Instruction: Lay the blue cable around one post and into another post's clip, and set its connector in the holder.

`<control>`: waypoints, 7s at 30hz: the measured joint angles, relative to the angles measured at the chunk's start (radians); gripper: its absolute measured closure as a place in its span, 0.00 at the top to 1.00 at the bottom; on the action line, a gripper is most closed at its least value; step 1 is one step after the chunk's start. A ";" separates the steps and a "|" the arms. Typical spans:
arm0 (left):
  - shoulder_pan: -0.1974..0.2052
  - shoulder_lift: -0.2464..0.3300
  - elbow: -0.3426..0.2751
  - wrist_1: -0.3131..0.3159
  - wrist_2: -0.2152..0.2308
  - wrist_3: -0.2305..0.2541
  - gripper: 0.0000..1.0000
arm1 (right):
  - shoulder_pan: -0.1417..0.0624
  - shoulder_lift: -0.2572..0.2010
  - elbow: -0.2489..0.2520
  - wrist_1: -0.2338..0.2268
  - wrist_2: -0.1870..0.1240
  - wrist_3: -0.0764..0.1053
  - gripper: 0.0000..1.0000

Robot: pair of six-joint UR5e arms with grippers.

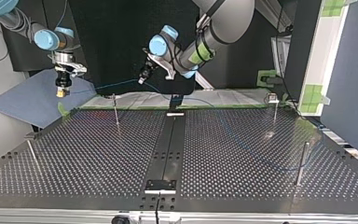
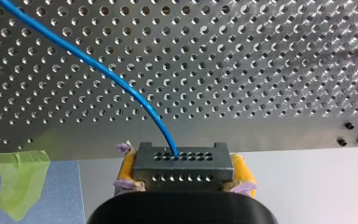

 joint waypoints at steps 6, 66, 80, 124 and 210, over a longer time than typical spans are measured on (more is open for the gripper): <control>0.002 0.007 0.013 -0.007 0.004 -0.001 0.00 | -0.001 -0.001 0.000 -0.008 0.006 0.029 0.36; 0.081 -0.034 0.092 -0.063 0.052 -0.116 0.00 | 0.002 0.000 -0.044 -0.041 0.006 0.130 0.36; 0.084 -0.067 0.115 -0.066 0.066 -0.114 0.00 | 0.004 0.000 -0.044 -0.042 0.006 0.130 0.36; 0.095 -0.093 0.183 -0.116 0.069 -0.104 0.00 | 0.001 0.011 -0.048 -0.042 0.033 0.134 0.36; 0.094 -0.078 0.234 -0.244 0.102 0.009 0.98 | 0.031 0.093 -0.155 0.052 0.041 0.103 0.36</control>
